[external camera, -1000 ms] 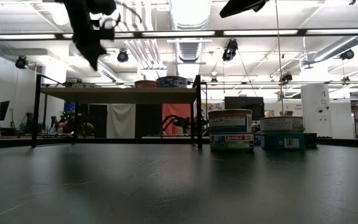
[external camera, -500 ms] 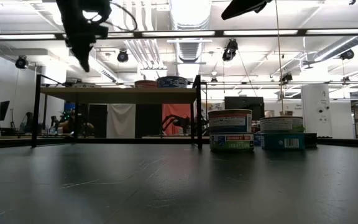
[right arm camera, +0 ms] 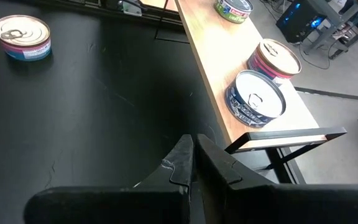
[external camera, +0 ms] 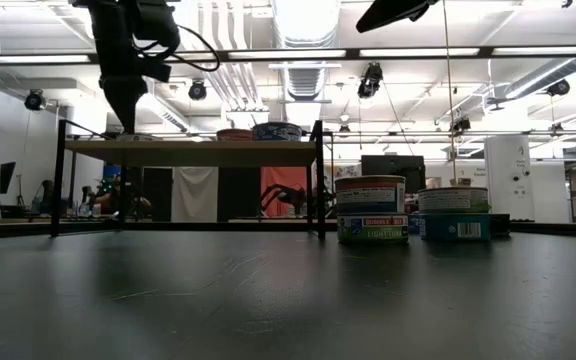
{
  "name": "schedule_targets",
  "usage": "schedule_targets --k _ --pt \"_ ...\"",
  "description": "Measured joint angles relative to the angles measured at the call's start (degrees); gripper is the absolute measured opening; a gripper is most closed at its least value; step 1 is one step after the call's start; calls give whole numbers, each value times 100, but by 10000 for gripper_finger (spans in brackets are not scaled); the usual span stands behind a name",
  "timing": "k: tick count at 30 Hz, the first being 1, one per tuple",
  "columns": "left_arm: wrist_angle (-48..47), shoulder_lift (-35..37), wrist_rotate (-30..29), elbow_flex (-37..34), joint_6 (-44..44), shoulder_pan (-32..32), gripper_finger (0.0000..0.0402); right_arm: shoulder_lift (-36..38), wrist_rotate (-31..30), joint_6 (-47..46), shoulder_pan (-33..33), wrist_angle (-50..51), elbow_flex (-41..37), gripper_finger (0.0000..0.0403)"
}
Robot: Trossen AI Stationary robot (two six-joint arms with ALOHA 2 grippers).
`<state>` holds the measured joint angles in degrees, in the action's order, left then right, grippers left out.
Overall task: Stack canned seafood by type on shelf
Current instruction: Put the green/white tuna can on the shelf, then stack the blue/pink tuna can on top of the other blue/pink tuna can on the shelf
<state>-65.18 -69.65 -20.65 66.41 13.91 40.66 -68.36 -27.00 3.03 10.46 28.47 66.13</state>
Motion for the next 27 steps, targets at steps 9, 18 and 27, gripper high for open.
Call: schedule_targets --k 9,18,27 --pt "54 -2 -55 0 57 4 0 0 0 -1 0 0 -2 9" --pt "50 -4 -477 2 5 9 0 0 0 -2 0 0 -2 9" --pt "72 107 -460 240 -1103 -115 0 0 2 -388 2 7 -154 9"
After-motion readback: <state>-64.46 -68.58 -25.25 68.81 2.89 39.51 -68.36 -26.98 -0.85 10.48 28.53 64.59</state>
